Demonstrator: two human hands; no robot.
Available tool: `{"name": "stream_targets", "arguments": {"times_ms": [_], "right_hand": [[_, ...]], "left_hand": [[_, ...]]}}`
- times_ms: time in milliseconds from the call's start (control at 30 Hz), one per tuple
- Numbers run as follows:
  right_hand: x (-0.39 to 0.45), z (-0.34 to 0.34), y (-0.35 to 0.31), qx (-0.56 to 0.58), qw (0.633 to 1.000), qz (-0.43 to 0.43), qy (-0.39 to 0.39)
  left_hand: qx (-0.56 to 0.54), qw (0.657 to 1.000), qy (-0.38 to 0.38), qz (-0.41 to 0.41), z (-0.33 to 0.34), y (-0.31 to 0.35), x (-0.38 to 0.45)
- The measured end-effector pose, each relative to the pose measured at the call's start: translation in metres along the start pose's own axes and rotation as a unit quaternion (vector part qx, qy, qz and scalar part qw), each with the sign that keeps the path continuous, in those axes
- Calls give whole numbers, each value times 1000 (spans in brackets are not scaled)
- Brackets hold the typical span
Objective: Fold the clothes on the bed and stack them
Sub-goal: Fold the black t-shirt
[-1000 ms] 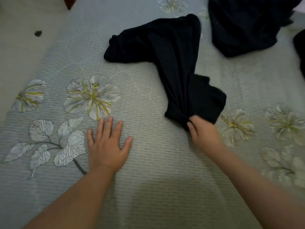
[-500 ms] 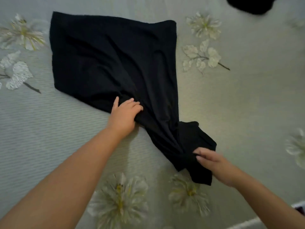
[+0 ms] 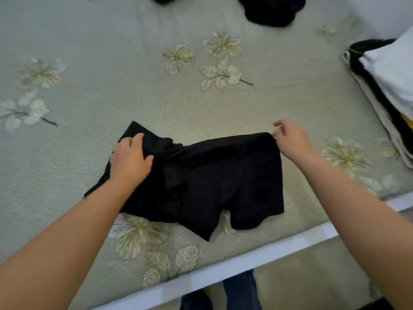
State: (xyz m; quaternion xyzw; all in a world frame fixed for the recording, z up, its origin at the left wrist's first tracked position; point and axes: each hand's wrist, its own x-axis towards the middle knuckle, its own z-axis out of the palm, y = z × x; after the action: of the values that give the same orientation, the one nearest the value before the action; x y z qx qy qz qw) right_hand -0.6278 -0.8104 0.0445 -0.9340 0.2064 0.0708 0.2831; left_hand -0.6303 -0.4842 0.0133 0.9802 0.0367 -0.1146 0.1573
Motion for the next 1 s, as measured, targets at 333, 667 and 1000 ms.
{"name": "stream_targets", "arguments": {"times_ms": [333, 667, 1000], "right_hand": [[9, 63, 49, -139, 972, -177, -75], [93, 88, 8, -175, 937, -263, -151], [133, -59, -121, 168, 981, -46, -85]], "left_hand": [[142, 978, -149, -26, 78, 18, -70], [-271, 944, 66, -179, 50, 44, -39], [-393, 905, 47, -156, -110, 82, 13]]}}
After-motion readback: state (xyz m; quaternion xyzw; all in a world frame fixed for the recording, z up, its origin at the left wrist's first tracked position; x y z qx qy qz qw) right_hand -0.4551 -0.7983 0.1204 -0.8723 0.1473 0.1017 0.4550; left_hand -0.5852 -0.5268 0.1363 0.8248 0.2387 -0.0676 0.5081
